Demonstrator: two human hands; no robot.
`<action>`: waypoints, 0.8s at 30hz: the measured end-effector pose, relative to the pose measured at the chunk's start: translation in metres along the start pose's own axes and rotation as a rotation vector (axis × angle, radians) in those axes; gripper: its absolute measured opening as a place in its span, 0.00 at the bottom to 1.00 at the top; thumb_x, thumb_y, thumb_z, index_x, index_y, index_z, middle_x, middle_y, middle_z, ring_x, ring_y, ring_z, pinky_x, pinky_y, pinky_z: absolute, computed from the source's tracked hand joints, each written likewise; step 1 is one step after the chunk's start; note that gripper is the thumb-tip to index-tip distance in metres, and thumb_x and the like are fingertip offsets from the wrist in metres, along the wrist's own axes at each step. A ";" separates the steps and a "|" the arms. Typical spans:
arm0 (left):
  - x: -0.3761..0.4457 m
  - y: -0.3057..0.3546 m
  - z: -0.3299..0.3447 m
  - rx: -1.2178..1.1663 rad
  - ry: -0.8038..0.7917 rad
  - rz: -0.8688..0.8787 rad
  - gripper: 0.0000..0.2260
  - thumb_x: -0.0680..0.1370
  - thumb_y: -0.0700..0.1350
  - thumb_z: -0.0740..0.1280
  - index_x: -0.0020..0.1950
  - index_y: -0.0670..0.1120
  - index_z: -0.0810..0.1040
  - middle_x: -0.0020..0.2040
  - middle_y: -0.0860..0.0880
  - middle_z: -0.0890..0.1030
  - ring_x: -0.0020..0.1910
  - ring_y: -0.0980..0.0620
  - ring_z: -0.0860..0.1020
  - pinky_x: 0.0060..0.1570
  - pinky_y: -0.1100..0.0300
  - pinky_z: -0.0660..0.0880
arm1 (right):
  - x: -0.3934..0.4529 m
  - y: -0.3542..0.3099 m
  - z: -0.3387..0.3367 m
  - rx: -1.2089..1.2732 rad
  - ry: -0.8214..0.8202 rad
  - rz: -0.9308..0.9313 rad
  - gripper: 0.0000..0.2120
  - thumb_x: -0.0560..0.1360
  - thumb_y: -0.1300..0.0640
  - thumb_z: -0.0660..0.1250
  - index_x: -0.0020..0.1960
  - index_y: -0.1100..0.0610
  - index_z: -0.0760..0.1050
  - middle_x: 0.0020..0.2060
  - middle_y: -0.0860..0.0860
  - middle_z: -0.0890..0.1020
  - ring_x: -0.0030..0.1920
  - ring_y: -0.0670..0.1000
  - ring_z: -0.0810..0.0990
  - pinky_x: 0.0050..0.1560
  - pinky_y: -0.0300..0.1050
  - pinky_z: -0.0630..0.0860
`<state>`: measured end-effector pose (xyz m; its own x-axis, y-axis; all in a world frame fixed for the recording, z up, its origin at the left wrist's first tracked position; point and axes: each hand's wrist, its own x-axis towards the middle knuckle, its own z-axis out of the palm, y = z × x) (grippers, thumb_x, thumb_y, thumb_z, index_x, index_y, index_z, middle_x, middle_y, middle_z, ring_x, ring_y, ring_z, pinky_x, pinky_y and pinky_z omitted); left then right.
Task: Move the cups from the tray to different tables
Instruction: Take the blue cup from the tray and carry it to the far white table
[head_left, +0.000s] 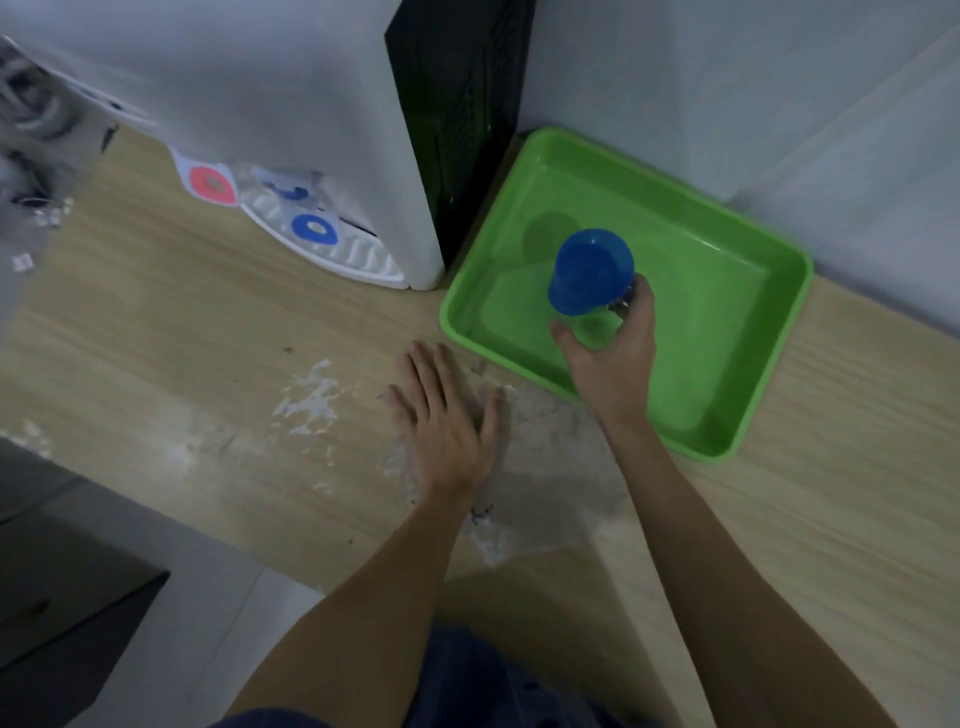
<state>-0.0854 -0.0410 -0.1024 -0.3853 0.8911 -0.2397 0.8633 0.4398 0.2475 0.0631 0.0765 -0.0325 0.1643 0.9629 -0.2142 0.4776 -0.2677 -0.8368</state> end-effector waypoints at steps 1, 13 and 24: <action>-0.001 0.000 -0.001 -0.011 0.003 -0.006 0.39 0.84 0.66 0.50 0.86 0.41 0.44 0.86 0.39 0.45 0.86 0.41 0.41 0.82 0.35 0.42 | 0.002 0.000 0.002 0.028 0.020 -0.010 0.44 0.67 0.48 0.81 0.77 0.54 0.63 0.69 0.50 0.74 0.66 0.50 0.76 0.71 0.54 0.73; 0.000 0.000 0.000 -0.001 -0.009 -0.007 0.40 0.83 0.64 0.52 0.85 0.40 0.47 0.86 0.37 0.46 0.86 0.40 0.43 0.81 0.32 0.44 | 0.024 -0.005 0.020 0.155 0.111 0.011 0.39 0.64 0.56 0.84 0.71 0.54 0.71 0.57 0.37 0.78 0.58 0.39 0.79 0.61 0.48 0.80; -0.001 0.000 0.003 0.010 0.030 0.037 0.38 0.84 0.63 0.53 0.85 0.38 0.49 0.85 0.34 0.50 0.85 0.37 0.47 0.80 0.31 0.46 | -0.010 -0.010 -0.013 0.096 0.119 -0.065 0.38 0.65 0.54 0.84 0.71 0.57 0.73 0.57 0.43 0.79 0.60 0.48 0.80 0.57 0.49 0.84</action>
<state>-0.0845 -0.0421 -0.1053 -0.3628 0.9096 -0.2024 0.8803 0.4058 0.2459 0.0675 0.0694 -0.0154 0.2394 0.9656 -0.1016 0.4066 -0.1947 -0.8926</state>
